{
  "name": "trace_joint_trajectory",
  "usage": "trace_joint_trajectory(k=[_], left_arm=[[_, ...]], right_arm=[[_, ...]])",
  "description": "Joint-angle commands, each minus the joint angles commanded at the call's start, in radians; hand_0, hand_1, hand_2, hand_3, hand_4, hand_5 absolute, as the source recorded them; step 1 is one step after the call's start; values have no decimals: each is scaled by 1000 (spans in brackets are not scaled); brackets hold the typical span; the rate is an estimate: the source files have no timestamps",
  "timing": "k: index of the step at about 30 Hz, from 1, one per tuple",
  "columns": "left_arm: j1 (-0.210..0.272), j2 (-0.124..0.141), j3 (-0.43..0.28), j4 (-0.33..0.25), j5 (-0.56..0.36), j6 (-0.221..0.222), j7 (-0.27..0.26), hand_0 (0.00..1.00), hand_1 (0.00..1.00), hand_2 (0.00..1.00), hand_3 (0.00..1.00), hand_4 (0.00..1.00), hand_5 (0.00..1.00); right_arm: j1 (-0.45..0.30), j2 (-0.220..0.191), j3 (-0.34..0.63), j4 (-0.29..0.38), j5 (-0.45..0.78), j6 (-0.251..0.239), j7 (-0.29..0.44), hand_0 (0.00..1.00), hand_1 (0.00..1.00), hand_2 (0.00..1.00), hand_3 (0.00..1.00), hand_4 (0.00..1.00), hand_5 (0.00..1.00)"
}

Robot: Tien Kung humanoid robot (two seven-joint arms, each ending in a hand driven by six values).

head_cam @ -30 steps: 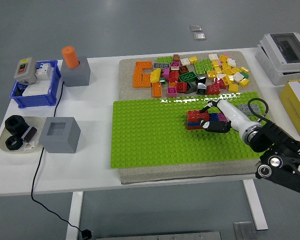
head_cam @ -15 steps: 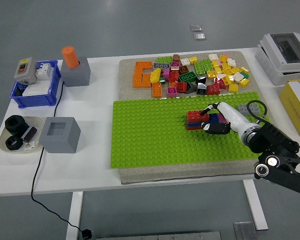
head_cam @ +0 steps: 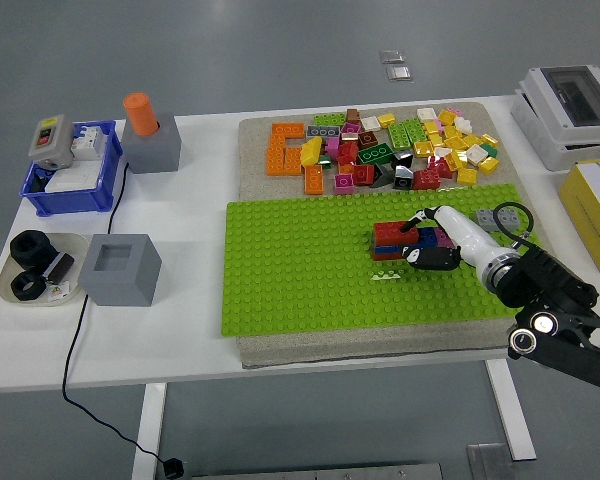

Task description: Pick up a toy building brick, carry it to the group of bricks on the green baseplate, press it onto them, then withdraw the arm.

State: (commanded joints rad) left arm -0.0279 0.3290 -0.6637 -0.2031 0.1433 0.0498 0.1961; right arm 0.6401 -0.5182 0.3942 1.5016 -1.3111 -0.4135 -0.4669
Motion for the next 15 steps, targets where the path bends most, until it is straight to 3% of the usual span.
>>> trace_joint_trajectory(k=[10, 15], left_arm=[[3, 0, -6, 0, 6, 0, 1, 827, 866, 798, 654, 851, 537], [2, 0, -8, 0, 9, 0, 2, 827, 866, 798, 654, 851, 535]], right_arm=[[-27, -41, 107, 43, -35, -20, 12, 998, 954, 924, 659, 625, 272], [-55, -79, 185, 26, -56, -39, 20, 998, 955, 925, 665, 606, 278]])
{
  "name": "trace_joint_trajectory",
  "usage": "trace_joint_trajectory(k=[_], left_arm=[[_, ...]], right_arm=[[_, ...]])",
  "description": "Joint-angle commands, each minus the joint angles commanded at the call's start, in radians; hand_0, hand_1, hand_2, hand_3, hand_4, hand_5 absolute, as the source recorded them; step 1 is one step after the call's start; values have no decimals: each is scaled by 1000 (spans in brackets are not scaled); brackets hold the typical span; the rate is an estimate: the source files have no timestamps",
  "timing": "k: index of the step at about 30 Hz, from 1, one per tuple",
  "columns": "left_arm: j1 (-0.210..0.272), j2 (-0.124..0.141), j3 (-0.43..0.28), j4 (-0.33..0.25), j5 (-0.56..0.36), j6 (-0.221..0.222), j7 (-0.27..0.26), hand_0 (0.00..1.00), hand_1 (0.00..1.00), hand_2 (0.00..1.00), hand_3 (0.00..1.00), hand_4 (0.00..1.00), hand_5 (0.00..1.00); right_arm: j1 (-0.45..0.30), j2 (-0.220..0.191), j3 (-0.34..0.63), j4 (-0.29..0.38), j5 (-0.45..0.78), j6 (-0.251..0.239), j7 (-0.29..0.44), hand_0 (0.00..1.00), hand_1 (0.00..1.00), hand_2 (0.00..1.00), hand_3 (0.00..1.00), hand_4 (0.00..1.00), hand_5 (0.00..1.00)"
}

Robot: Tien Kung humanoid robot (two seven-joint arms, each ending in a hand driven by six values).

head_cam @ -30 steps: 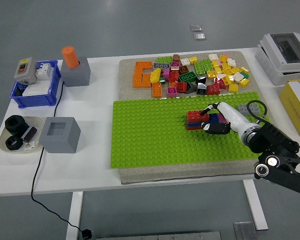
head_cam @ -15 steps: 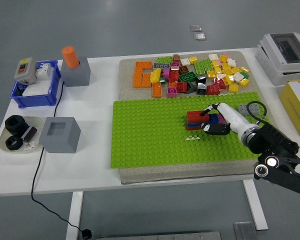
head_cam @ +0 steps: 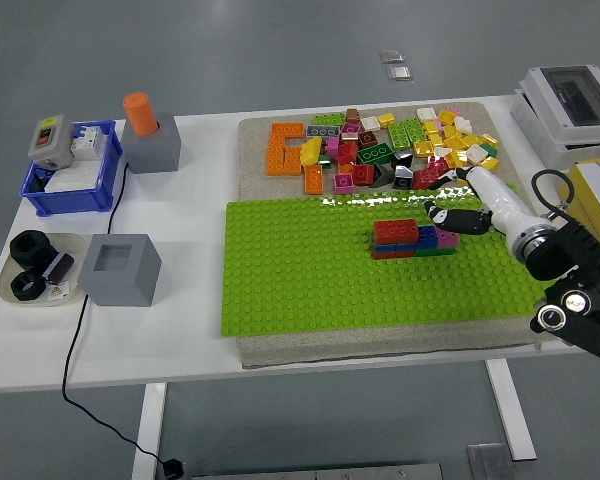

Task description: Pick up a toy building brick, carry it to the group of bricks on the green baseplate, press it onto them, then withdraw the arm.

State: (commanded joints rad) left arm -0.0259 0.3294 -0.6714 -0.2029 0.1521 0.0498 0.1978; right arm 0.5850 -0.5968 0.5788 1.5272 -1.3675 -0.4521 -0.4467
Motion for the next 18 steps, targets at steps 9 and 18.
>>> trace_joint_trajectory(k=[9, 18], left_arm=[[-3, 4, -3, -1, 0, 4, 1, 827, 866, 798, 657, 851, 537], [-3, 4, -7, -3, 2, 14, 7, 827, 865, 803, 674, 850, 537]], right_arm=[[26, -113, -72, -129, -106, -43, -5, 998, 952, 984, 884, 806, 219], [66, -107, -218, -279, -138, -99, 30, 998, 931, 945, 976, 867, 222]])
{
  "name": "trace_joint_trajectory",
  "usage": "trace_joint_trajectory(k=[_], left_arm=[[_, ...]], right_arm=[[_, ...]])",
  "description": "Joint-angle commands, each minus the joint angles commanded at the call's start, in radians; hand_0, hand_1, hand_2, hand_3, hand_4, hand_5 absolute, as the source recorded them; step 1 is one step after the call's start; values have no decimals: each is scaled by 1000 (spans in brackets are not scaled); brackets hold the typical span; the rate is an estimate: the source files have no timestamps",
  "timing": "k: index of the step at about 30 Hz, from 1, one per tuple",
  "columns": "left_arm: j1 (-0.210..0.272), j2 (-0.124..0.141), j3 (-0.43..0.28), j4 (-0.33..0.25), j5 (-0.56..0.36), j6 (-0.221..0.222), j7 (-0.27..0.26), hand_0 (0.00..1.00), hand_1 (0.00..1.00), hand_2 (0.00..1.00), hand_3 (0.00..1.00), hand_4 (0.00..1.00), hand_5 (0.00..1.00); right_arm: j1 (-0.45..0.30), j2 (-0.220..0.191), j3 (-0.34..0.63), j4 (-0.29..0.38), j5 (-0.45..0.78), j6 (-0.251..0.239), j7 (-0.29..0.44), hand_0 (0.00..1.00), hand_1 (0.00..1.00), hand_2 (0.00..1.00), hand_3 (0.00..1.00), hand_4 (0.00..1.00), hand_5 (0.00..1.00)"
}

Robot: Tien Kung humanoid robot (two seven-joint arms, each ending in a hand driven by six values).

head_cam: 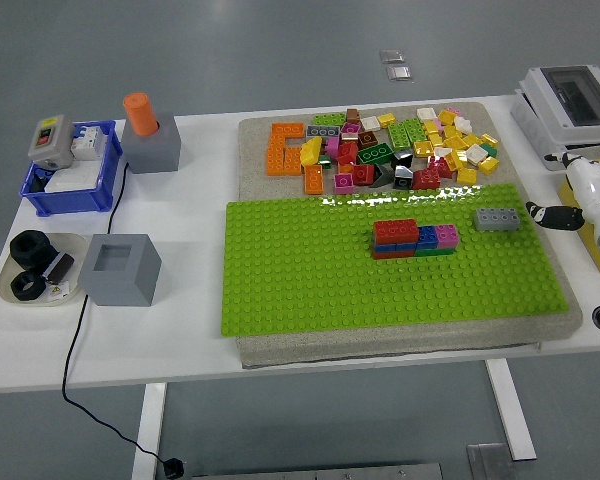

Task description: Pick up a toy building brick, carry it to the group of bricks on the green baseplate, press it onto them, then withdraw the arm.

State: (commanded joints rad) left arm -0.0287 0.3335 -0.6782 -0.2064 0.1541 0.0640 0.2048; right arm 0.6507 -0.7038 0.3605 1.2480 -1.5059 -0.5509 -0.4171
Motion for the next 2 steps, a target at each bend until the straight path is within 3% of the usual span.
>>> trace_joint_trajectory(k=[2], left_arm=[[0, 0, -1, 0, 2, 1, 1, 827, 865, 803, 674, 850, 537]], right_arm=[[13, 11, -28, -16, 10, -4, 6, 998, 931, 945, 976, 867, 222]])
